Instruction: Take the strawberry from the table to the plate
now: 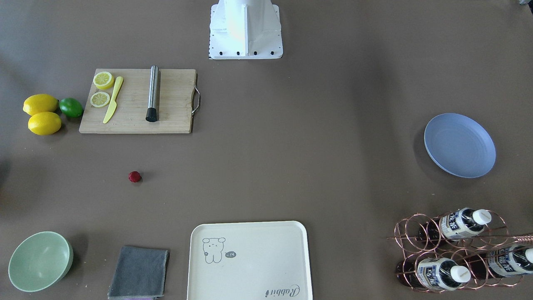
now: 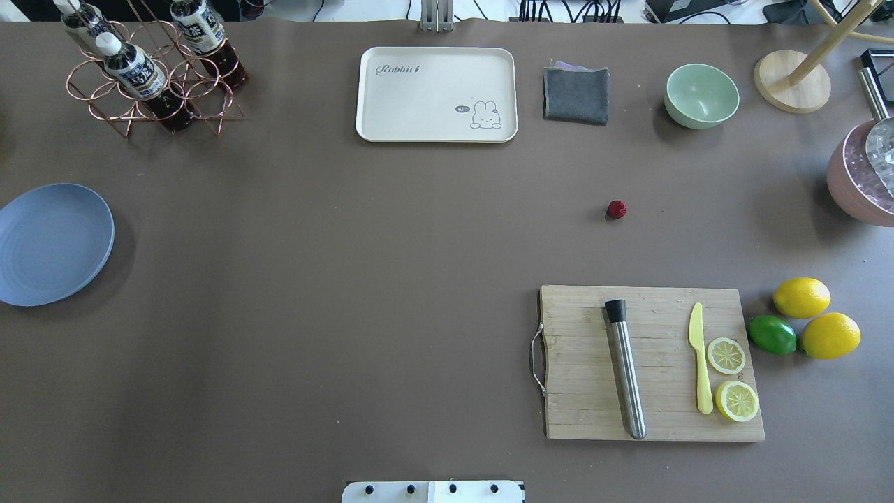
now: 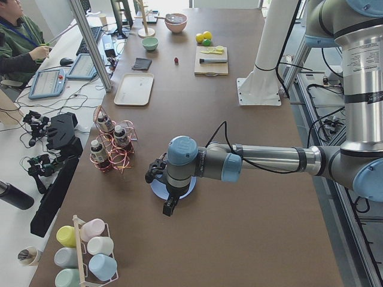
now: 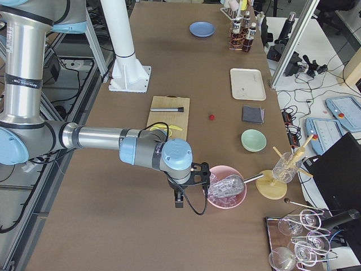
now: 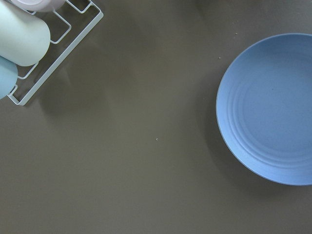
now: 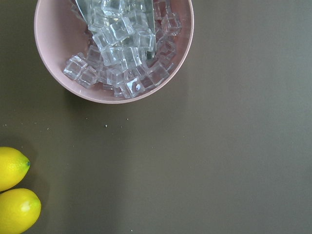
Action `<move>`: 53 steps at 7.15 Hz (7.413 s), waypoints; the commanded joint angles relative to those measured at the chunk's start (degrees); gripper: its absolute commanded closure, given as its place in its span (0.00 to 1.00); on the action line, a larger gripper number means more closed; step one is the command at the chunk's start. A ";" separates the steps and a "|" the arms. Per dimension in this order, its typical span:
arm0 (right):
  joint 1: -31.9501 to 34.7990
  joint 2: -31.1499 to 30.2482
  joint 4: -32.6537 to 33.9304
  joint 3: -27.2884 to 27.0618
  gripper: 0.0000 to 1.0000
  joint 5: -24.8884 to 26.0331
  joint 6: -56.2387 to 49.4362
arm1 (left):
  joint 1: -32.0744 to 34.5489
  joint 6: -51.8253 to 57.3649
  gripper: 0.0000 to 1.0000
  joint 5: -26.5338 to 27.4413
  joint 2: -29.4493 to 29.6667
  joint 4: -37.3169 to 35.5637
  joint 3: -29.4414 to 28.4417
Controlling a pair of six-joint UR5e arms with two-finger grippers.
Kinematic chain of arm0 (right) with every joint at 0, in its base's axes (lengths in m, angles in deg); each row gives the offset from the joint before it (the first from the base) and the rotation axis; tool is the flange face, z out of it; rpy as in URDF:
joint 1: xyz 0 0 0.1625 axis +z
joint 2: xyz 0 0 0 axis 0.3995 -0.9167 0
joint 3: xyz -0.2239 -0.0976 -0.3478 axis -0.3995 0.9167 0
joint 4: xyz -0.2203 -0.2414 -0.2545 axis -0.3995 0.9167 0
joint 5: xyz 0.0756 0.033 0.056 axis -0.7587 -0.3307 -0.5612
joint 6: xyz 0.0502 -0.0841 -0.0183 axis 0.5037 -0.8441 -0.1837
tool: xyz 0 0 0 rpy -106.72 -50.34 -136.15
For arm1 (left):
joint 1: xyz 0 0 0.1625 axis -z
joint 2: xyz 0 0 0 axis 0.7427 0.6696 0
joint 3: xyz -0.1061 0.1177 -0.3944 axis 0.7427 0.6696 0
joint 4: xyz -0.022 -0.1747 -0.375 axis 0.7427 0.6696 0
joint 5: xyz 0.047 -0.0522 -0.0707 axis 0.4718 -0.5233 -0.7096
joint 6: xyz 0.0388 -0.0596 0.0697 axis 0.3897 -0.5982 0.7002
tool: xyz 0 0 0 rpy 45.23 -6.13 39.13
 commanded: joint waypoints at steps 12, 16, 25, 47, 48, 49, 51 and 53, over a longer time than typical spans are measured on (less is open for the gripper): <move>0.04 0.04 -0.08 -0.67 0.00 -0.29 1.19 | 0.74 -0.03 0.02 -5.19 -0.11 0.48 0.60; 0.04 0.13 -0.08 -0.94 0.00 -0.29 1.19 | 1.71 -0.12 0.02 -7.04 0.77 0.31 -0.01; -0.05 0.13 -0.25 -1.37 0.00 -3.19 1.54 | 1.62 -0.29 0.02 -10.55 1.28 2.76 -4.13; -12.09 6.55 -4.91 -2.96 0.00 -4.68 7.61 | -22.11 -38.35 1.00 -7.11 8.15 50.76 -33.50; -12.09 6.72 -4.91 -3.05 0.00 -4.68 7.61 | -22.11 -38.52 1.00 -9.56 8.41 50.50 -32.98; -12.17 6.81 -4.82 -3.05 0.00 -4.60 7.69 | -22.02 -38.70 1.00 -10.72 9.46 49.89 -32.97; -12.52 8.73 -4.82 -2.96 0.00 -4.33 7.61 | -21.41 -46.74 1.00 -18.15 11.22 47.77 -31.67; -13.75 10.67 -4.82 -2.78 0.00 -4.59 8.04 | -19.56 -55.88 1.00 -24.23 12.36 44.88 -24.57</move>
